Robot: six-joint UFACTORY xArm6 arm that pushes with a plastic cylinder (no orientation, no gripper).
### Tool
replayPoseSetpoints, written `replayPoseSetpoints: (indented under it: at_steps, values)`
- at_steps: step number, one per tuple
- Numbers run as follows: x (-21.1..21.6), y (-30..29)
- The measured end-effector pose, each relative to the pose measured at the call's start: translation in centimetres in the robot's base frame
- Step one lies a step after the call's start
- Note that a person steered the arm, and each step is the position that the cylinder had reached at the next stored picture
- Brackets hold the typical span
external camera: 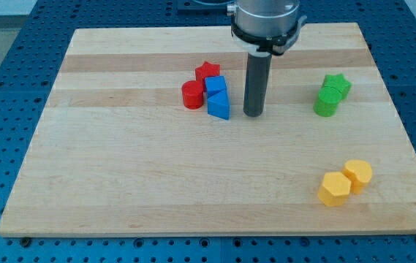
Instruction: Place the red star to the left top of the red circle
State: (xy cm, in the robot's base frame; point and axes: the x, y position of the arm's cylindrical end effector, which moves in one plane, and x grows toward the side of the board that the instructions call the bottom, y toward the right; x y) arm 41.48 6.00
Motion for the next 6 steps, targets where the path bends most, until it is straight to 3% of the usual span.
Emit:
replayPoseSetpoints:
  at_steps: [3,6]
  values:
    - [-8.9,-0.5]
    - [-8.7,-6.4]
